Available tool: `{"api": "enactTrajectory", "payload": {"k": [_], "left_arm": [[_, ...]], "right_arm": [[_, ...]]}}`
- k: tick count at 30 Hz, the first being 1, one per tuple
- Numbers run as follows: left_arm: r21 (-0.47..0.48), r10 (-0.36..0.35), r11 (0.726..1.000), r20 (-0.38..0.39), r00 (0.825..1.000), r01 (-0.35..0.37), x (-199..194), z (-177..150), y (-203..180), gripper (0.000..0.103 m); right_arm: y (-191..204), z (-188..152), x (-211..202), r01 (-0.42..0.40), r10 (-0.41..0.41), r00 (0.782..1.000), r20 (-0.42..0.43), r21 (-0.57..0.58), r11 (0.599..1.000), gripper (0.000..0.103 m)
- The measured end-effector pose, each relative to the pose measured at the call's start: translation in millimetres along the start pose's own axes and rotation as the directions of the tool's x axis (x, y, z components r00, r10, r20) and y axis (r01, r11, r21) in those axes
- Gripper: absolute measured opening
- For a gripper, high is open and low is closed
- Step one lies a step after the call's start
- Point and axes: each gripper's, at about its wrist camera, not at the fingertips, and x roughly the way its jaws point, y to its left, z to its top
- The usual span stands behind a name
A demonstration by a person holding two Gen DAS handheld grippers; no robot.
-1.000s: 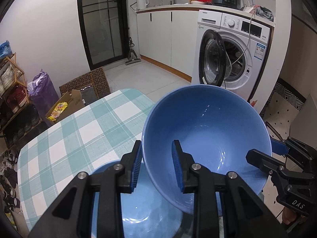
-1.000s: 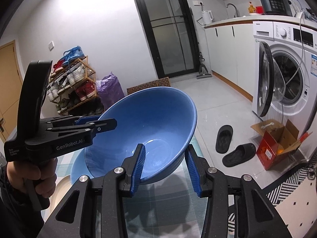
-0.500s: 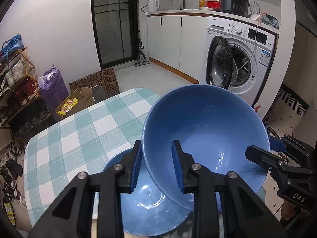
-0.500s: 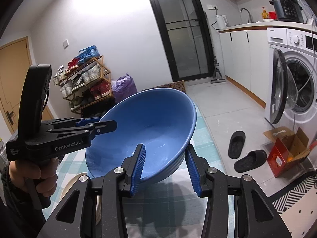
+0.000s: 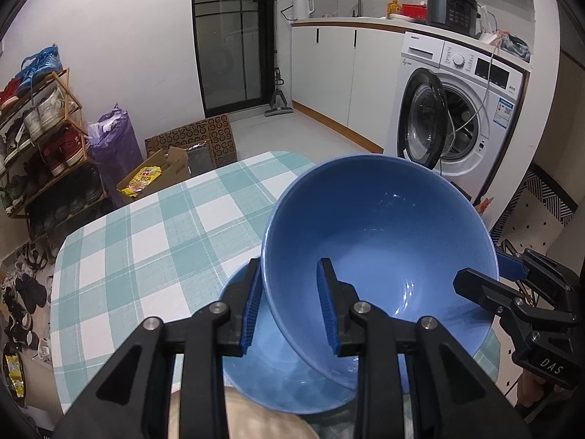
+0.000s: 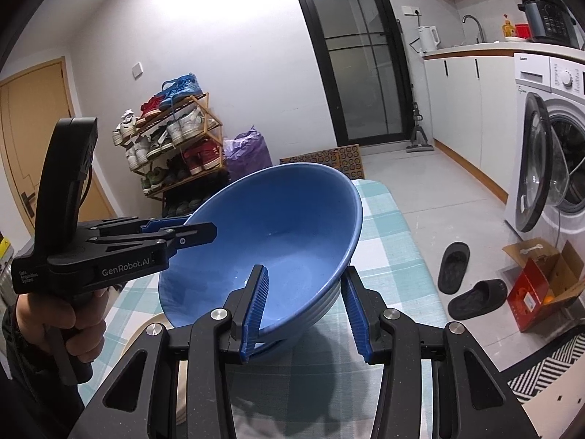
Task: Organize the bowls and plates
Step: 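Lower the blue bowl onto the bowl stack with both grippers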
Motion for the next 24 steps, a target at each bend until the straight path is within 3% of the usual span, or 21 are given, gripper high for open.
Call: {"api": "enactTrajectory", "payload": {"k": [24], "left_arm": [[-0.056, 0.042, 0.997, -0.047, 0.998, -0.045, 7.5, -24.5, 33.8, 0.028]], "right_arm": [[17.5, -14.8, 48.4, -0.055, 0.054, 0.997, -0.052, -0.021, 0.998, 0.043]]}}
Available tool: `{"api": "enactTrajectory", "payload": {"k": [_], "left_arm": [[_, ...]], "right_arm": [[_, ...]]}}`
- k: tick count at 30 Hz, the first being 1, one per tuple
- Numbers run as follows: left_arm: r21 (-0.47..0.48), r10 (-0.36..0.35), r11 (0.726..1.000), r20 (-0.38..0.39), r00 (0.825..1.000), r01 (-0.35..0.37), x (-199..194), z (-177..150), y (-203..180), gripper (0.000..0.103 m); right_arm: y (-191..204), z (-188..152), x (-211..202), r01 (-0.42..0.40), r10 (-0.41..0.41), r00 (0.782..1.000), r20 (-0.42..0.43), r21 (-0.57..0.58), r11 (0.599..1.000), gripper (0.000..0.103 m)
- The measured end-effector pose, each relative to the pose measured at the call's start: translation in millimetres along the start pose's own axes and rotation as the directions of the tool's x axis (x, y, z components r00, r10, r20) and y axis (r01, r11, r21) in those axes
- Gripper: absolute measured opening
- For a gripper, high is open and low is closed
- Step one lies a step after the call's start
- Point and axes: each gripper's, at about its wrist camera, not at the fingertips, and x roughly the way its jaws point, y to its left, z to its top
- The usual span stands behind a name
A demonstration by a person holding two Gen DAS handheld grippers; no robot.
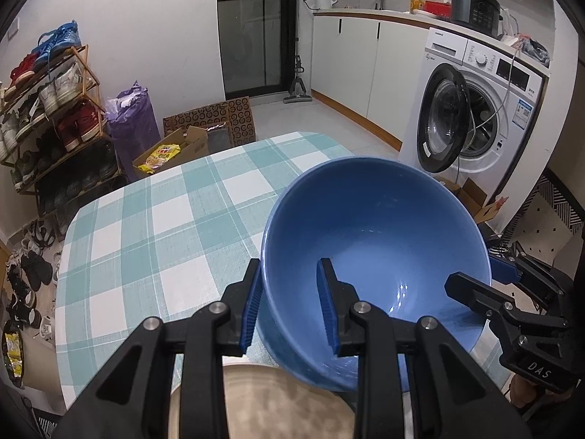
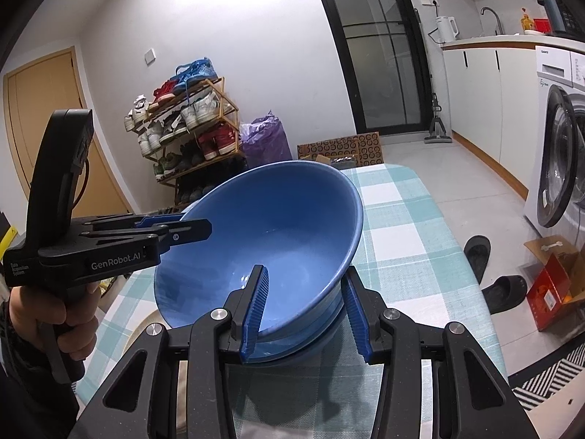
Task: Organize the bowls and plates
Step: 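Lower the blue bowl onto the bowl stack with both grippers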
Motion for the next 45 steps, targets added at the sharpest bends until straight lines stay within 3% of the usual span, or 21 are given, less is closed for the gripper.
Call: {"api": "enactTrajectory", "payload": {"k": [23, 45], "left_arm": [[-0.027, 0.009, 1.0, -0.069, 0.998, -0.011, 22.1, -20.6, 12.8, 0.028], [-0.027, 0.012, 1.0, -0.103, 0.995, -0.015, 29.6, -32.6, 14.8, 0.029]], "right_arm": [[9.9, -16.1, 35.1, 0.044, -0.048, 0.997, -0.061, -0.056, 0.997, 0.043], [22.0, -19.7, 43.3, 0.117, -0.127, 0.991, -0.043, -0.186, 0.976, 0.043]]}}
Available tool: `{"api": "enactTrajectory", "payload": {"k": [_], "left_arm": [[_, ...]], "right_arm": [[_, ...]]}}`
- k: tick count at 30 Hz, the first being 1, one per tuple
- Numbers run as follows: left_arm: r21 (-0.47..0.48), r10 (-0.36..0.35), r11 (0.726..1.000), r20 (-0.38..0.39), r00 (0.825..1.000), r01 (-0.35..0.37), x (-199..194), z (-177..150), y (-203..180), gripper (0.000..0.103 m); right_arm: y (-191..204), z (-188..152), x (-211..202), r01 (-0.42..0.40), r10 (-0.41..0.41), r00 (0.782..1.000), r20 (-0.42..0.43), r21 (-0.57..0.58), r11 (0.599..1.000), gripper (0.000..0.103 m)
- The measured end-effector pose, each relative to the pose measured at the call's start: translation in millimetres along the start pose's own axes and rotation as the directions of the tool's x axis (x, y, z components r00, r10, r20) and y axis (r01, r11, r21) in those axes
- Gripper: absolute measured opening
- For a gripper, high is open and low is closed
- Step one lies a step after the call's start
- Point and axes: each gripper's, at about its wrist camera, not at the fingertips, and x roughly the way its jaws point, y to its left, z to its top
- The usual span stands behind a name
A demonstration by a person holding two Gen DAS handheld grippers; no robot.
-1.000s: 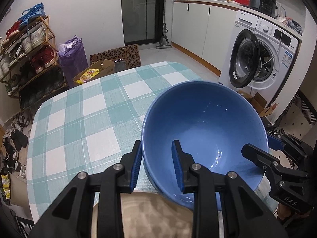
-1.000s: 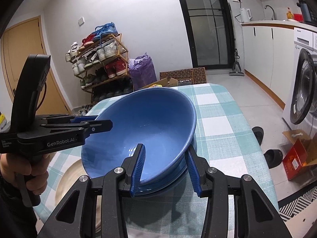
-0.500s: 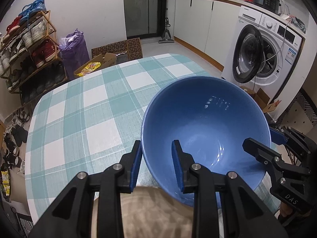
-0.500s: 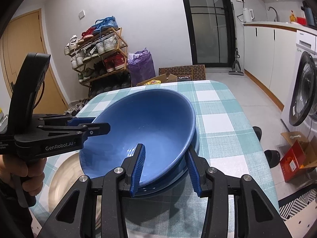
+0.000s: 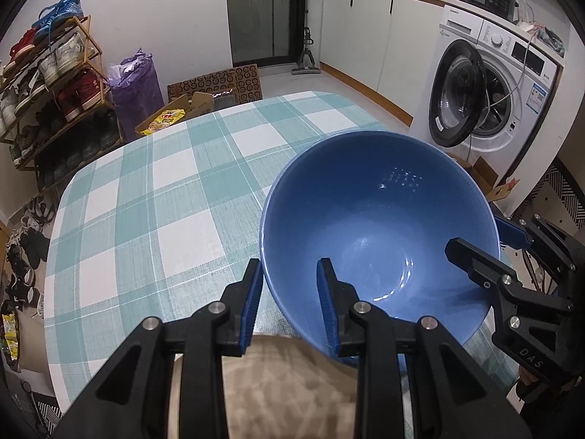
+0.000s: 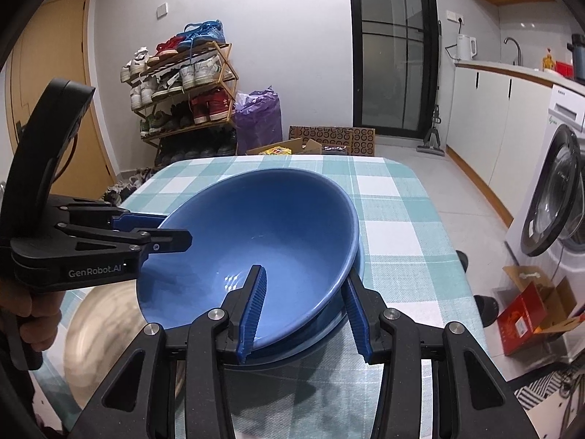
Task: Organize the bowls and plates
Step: 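Lower the blue bowl onto the bowl stack with both grippers, then open both grippers and release the bowl on the stack, then close the left gripper on the bowl stack rim while the right gripper closes opposite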
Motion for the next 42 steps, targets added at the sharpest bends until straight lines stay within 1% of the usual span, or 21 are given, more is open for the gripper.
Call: {"api": "enactTrajectory", "payload": {"k": [2, 3, 5, 8, 9, 11, 12, 13, 15, 17, 18, 19, 21, 23, 25, 26, 28, 29, 31, 36, 42], "left_arm": [[0.0, 0.001, 1.0, -0.003, 1.0, -0.001, 0.5, -0.6, 0.2, 0.031], [-0.001, 0.004, 1.0, -0.006, 1.0, -0.004, 1.3, -0.9, 0.7, 0.031], [-0.003, 0.008, 1.0, -0.01, 1.0, -0.008, 2.3, -1.5, 1.6, 0.031], [-0.013, 0.005, 1.0, -0.011, 1.0, -0.005, 1.7, -2.9, 4.5, 0.031], [-0.015, 0.005, 1.0, -0.011, 1.0, -0.005, 1.5, -3.2, 5.1, 0.032], [-0.02, 0.008, 1.0, -0.011, 1.0, -0.008, 1.3, -3.2, 6.6, 0.033], [-0.023, 0.007, 1.0, -0.01, 1.0, -0.007, 0.8, -3.3, 7.5, 0.034], [-0.025, 0.006, 1.0, -0.009, 1.0, -0.006, 0.6, -3.2, 7.9, 0.038], [-0.032, 0.004, 0.999, -0.002, 1.0, -0.004, -0.3, -2.7, 9.1, 0.041], [-0.039, -0.002, 0.999, 0.004, 1.0, 0.002, -1.5, -2.0, 10.1, 0.045], [-0.042, -0.004, 0.999, 0.007, 1.0, 0.004, -1.8, -1.6, 10.4, 0.052], [-0.045, -0.007, 0.999, 0.01, 1.0, 0.008, -2.0, -1.3, 10.6, 0.056], [-0.054, -0.023, 0.998, 0.008, 1.0, 0.024, -0.9, -0.6, 11.9, 0.057], [-0.063, -0.038, 0.997, -0.001, 0.999, 0.038, 2.0, 0.0, 12.8, 0.065], [-0.073, -0.042, 0.996, 0.004, 0.999, 0.042, 3.2, 0.1, 12.8, 0.092], [-0.082, -0.045, 0.996, 0.012, 0.999, 0.046, 3.2, -0.2, 13.1, 0.095], [-0.109, -0.072, 0.991, 0.016, 0.997, 0.074, 4.2, -0.3, 15.1, 0.097], [-0.12, -0.086, 0.989, 0.013, 0.996, 0.087, 5.8, 0.0, 16.3, 0.098], [-0.139, -0.102, 0.985, 0.008, 0.995, 0.102, 8.8, -0.1, 18.3, 0.103], [-0.144, -0.105, 0.984, -0.005, 0.994, 0.103, 16.4, -0.7, 17.5, 0.103], [-0.157, -0.108, 0.982, -0.023, 0.994, 0.103, 24.6, -2.6, 19.7, 0.103]], "right_arm": [[0.5, -0.2, 0.8, 0.007, -0.007, 1.0, 0.001, -0.008, 1.0, 0.044], [0.0, -0.3, 1.2, 0.0, 0.0, 1.0, 0.002, -0.01, 1.0, 0.047], [-3.9, -0.1, 1.4, -0.045, 0.045, 0.999, 0.006, 0.001, 0.999, 0.054], [-10.9, 1.5, 0.6, -0.095, 0.095, 0.995, 0.003, 0.032, 0.995, 0.056], [-13.4, 2.2, -0.2, -0.104, 0.104, 0.995, 0.003, 0.037, 0.994, 0.059], [-17.3, 2.8, -1.7, -0.079, 0.079, 0.997, 0.004, 0.04, 0.996, 0.07], [-19.7, 2.8, -2.9, -0.072, 0.072, 0.997, 0.008, 0.043, 0.996, 0.07], [-22.8, 3.1, -4.1, -0.071, 0.07, 0.997, 0.012, 0.05, 0.996, 0.07], [-31.0, 4.5, -5.7, -0.068, 0.067, 0.998, 0.017, 0.072, 0.995, 0.07], [-39.2, 5.4, -7.2, -0.067, 0.065, 0.998, 0.022, 0.095, 0.993, 0.074], [-43.1, 5.6, -7.6, -0.072, 0.07, 0.997, 0.022, 0.109, 0.991, 0.077], [-47.1, 5.6, -7.6, -0.082, 0.08, 0.997, 0.021, 0.125, 0.989, 0.079], [-51.1, 5.7, -8.4, -0.095, 0.093, 0.995, 0.02, 0.146, 0.985, 0.083], [-51.5, 6.1, -9.3, -0.086, 0.083, 0.996, 0.023, 0.147, 0.985, 0.087], [-51.3, 5.9, -9.6, -0.077, 0.075, 0.997, 0.021, 0.145, 0.986, 0.089], [-51.0, 5.6, -9.3, -0.082, 0.08, 0.997, 0.019, 0.146, 0.986, 0.091], [-51.6, 5.1, -8.5, -0.114, 0.113, 0.993, 0.017, 0.156, 0.981, 0.095], [-53.0, 4.8, -7.1, -0.133, 0.132, 0.991, 0.016, 0.173, 0.976, 0.102], [-55.2, 4.0, -4.9, -0.152, 0.152, 0.988, 0.014, 0.201, 0.968, 0.102], [-58.4, -0.7, 8.0, -0.183, 0.193, 0.981, -0.012, 0.263, 0.947, 0.102], [-55.7, -6.4, 20.6, -0.16, 0.178, 0.983, -0.043, 0.262, 0.952, 0.102]]}}
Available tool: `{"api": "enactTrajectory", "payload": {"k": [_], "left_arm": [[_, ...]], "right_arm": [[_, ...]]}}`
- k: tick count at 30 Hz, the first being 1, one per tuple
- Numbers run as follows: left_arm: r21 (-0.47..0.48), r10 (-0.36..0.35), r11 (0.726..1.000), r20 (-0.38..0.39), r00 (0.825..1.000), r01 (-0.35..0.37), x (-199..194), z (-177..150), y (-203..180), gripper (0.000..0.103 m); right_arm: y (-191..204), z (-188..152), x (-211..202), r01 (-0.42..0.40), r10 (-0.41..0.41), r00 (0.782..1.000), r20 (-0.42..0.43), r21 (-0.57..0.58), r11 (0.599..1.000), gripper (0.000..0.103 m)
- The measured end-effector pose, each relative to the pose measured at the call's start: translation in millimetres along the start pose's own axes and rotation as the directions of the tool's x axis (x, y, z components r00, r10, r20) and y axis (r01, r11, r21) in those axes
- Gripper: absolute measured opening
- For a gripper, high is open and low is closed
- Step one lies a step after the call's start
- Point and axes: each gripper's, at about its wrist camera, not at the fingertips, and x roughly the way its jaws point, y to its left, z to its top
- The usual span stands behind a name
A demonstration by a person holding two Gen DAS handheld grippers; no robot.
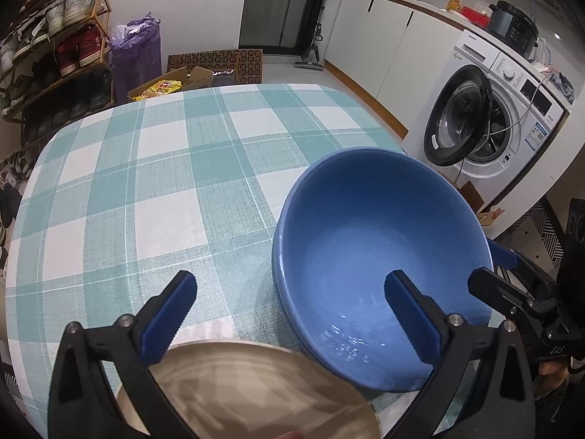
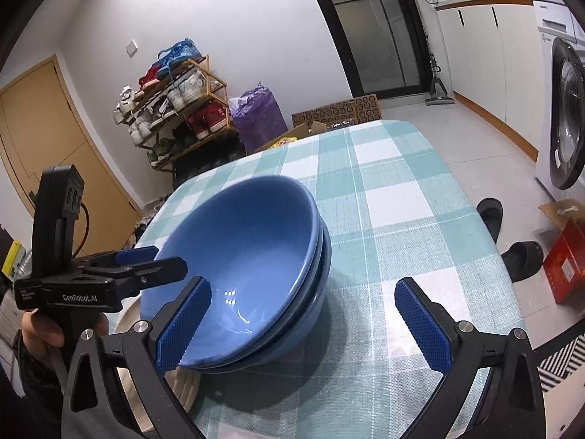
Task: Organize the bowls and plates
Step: 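Close the left gripper on the bowl stack rim while the right gripper closes opposite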
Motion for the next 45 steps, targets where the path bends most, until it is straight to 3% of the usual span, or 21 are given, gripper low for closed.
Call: {"api": "enactTrajectory", "payload": {"k": [13, 22, 23, 24, 28, 34, 39, 45], "left_arm": [[0.018, -0.026, 0.999, -0.017, 1.0, 0.026, 10.2, 0.2, -1.0, 0.1], [0.028, -0.055, 0.998, -0.019, 0.998, 0.056, 14.2, -0.8, -4.7, 0.087], [0.03, -0.058, 0.998, -0.018, 0.998, 0.058, 14.3, -1.0, -5.2, 0.084], [0.031, -0.065, 0.997, -0.022, 0.998, 0.065, 15.0, -1.1, -5.7, 0.075], [0.035, -0.066, 0.997, -0.04, 0.997, 0.068, 18.8, -1.5, -7.5, 0.068], [0.032, -0.087, 0.996, -0.05, 0.995, 0.088, 20.6, -3.2, -9.7, 0.05], [0.057, -0.078, 0.995, -0.055, 0.995, 0.081, 20.2, -5.7, -14.9, 0.048], [0.064, -0.055, 0.996, -0.049, 0.997, 0.058, 18.0, -7.5, -16.0, 0.042]], "right_arm": [[-4.6, -6.6, 13.1, 0.005, -0.004, 0.998, -0.063, 0.027, 1.0, 0.102], [-13.8, -8.6, 22.8, -0.041, 0.049, 0.995, -0.092, 0.085, 0.995, 0.102], [-14.4, -9.0, 24.2, -0.05, 0.059, 0.994, -0.094, 0.091, 0.995, 0.102], [-14.4, -9.6, 24.9, -0.056, 0.065, 0.993, -0.096, 0.095, 0.994, 0.102], [-11.1, -10.2, 27.7, -0.071, 0.08, 0.991, -0.103, 0.082, 0.994, 0.1], [-6.9, -10.8, 27.7, -0.103, 0.111, 0.988, -0.106, 0.078, 0.992, 0.09], [-3.6, -10.7, 25.7, -0.141, 0.149, 0.984, -0.095, 0.083, 0.986, 0.073], [2.1, -10.0, 23.3, -0.13, 0.135, 0.987, -0.09, 0.058, 0.99, 0.064]]}}
